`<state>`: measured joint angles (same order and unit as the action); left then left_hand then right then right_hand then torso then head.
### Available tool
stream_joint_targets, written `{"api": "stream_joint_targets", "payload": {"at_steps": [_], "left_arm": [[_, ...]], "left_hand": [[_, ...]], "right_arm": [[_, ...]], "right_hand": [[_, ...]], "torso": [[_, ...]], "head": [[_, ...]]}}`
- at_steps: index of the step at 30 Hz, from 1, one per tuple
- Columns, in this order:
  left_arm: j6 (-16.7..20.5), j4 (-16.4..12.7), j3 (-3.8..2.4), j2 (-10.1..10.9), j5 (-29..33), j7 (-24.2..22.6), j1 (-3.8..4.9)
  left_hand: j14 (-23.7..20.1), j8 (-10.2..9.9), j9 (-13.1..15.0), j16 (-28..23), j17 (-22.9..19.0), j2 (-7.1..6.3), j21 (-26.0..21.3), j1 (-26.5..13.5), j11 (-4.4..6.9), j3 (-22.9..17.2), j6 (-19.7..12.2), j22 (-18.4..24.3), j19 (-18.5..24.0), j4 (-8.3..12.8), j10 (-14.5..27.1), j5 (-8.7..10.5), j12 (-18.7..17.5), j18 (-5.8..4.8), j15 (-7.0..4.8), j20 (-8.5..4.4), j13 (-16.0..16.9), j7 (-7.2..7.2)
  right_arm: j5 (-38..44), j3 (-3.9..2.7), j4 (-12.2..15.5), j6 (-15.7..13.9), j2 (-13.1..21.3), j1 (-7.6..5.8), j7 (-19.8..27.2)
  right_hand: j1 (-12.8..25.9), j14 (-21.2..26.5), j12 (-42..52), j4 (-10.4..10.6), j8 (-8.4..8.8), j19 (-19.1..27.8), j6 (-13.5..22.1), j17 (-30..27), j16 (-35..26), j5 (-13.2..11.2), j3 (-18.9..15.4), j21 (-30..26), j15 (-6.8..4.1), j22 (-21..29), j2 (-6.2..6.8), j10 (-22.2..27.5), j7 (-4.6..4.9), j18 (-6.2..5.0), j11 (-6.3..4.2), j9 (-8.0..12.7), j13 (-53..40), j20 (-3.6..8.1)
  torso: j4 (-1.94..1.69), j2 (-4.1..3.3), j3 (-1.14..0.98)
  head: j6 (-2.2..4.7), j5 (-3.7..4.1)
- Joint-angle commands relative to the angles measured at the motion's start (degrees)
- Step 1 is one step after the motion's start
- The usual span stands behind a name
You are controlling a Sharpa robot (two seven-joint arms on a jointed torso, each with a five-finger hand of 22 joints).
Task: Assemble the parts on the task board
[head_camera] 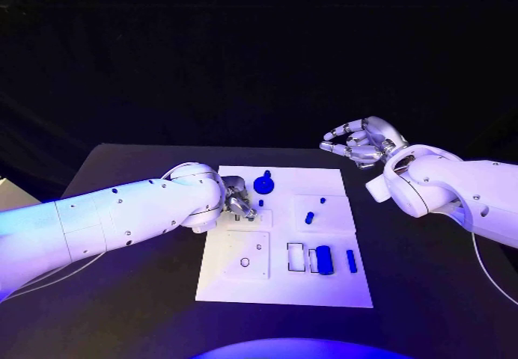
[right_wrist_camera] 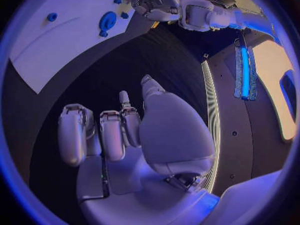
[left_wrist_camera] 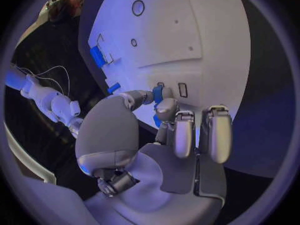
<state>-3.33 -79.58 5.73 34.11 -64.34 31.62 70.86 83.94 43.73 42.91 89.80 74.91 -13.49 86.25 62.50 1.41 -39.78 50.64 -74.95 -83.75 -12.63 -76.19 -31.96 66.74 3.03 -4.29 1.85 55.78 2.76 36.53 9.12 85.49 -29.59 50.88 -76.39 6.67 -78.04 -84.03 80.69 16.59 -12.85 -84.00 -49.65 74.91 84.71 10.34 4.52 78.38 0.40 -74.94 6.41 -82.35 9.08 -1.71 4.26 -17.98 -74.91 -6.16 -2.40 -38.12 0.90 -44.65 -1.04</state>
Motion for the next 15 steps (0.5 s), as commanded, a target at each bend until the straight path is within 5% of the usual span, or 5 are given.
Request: {"api": "stream_joint_targets", "payload": {"at_steps": [1,15], "left_arm": [[-2.01,-0.13,0.20,0.08,-0.41,0.32,-0.24],[-0.54,-0.55,0.17,0.67,0.52,0.43,-0.23]], "left_hand": [[6.06,0.28,0.12,0.20,15.09,0.66,0.18,0.01,0.18,-11.69,0.31,-5.78,-0.30,12.11,-0.36,-0.27,-0.29,-0.88,-0.36,0.05,-0.05,0.00],[6.06,0.43,0.39,0.20,15.09,0.75,0.21,0.14,0.29,-11.95,0.37,-5.86,-0.35,12.28,-0.44,-0.34,-0.32,-0.90,-0.44,-0.01,-0.02,-0.11]], "right_arm": [[0.63,-0.01,0.06,0.90,-0.02,0.03,0.43],[1.04,-0.01,0.23,0.87,0.00,0.03,0.17]], "right_hand": [[-0.04,-2.84,-0.15,0.02,-0.13,-0.59,0.23,2.83,-0.37,0.20,0.27,-0.13,-0.53,-7.33,-0.54,0.34,0.05,-1.10,0.00,-0.06,-6.65,0.36],[0.04,-2.85,-0.18,0.04,-0.15,-0.57,0.26,2.85,-0.37,0.24,0.26,-0.21,-0.53,-7.29,-0.59,0.36,0.05,-1.12,0.01,-0.06,-6.62,0.36]], "torso": [[0.04,-0.03,-0.01],[0.03,-0.10,0.03]], "head": [[0.01,-0.08],[-0.02,-0.02]]}}
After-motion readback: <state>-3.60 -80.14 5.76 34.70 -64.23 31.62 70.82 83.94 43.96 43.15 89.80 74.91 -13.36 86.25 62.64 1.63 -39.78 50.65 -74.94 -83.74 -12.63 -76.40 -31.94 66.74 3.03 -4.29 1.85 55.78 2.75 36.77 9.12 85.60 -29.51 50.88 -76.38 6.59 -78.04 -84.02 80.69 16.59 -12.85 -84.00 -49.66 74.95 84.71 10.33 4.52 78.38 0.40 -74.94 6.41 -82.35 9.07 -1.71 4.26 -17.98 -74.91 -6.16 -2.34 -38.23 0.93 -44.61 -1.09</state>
